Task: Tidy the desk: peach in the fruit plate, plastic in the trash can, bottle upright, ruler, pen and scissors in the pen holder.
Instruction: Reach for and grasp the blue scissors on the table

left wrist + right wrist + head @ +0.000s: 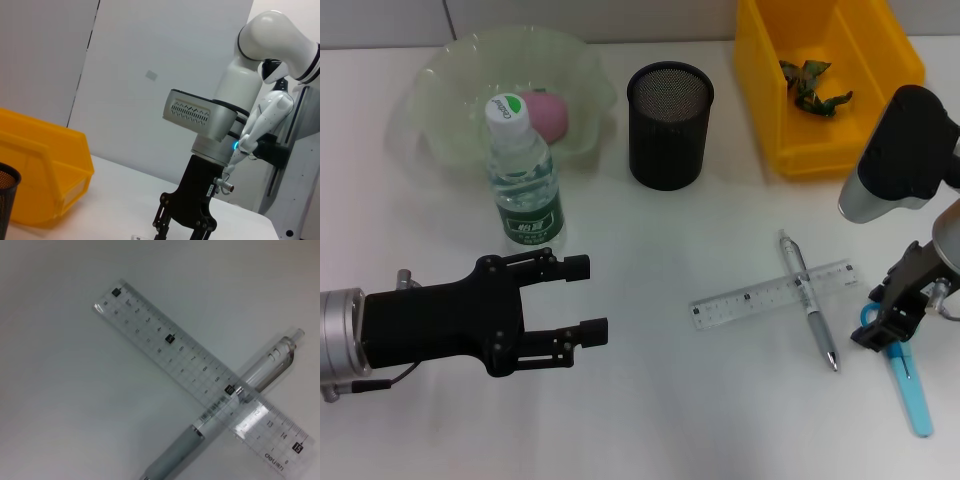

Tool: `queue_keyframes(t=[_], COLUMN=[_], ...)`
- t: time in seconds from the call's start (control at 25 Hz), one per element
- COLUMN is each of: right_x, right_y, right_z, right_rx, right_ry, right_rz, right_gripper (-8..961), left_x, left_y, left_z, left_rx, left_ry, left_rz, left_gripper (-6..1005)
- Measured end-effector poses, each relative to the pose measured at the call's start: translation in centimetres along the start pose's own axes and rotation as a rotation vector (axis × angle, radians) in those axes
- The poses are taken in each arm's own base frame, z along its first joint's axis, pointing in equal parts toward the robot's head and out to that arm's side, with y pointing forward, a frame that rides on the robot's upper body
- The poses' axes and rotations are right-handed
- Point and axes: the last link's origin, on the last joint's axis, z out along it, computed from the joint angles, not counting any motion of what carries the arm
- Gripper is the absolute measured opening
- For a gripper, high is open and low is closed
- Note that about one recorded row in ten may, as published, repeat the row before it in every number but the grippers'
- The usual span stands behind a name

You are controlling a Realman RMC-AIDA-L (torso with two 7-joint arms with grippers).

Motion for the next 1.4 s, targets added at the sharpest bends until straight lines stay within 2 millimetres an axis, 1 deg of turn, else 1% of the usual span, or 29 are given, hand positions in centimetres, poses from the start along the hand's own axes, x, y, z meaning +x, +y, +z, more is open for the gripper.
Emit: queue_keyframes(t=[0.36,0.44,0.76,0.96,1.04,1.08,1.2,1.24,1.28,1.32,1.36,1.4], right_x=[0.0,0.0,0.1,0.3,0.7,0.7,1.2,1.7,1.7,2.0,2.0,2.1], right_y=[0.1,0.0,0.0,-0.1,-0.5,-0.5,-1.2,-1.6,-1.6,-2.1,-2.1,-2.3], right_z=[0.1,0.1,-0.1,-1.1,-2.3,-2.3,-3.8,-4.7,-4.7,-5.6,-5.6,-6.0], right_rx=[0.001,0.003,0.007,0.017,0.030,0.030,0.056,0.076,0.076,0.099,0.099,0.111], right_ry=[0.003,0.002,-0.004,-0.025,-0.054,-0.054,-0.091,-0.117,-0.117,-0.144,-0.144,-0.158], right_rz=[-0.005,-0.003,0.004,0.008,0.026,0.026,0.048,0.063,0.063,0.077,0.077,0.081], right_gripper=[564,435,434,433,433,433,433,433,433,433,433,433], left_x=[0.0,0.0,-0.1,-0.1,0.0,0.0,0.0,0.1,0.1,0.1,0.1,0.1], left_y=[0.0,0.0,0.0,0.0,0.0,0.0,0.0,0.0,0.0,0.0,0.0,-0.1], left_z=[0.0,0.0,0.0,0.0,0.0,0.0,-0.1,-0.1,-0.1,-0.1,-0.1,-0.1], left_rx=[0.000,0.000,0.001,0.001,0.001,0.001,0.001,0.001,0.001,0.001,0.001,0.001], left_ry=[0.000,0.000,0.000,0.000,0.000,0.000,-0.001,-0.001,-0.001,-0.002,-0.002,-0.002], left_rz=[0.000,-0.001,-0.002,-0.001,0.001,0.001,0.003,0.003,0.003,0.002,0.002,0.002], left_gripper=[785,785,785,785,785,785,785,785,785,785,785,785])
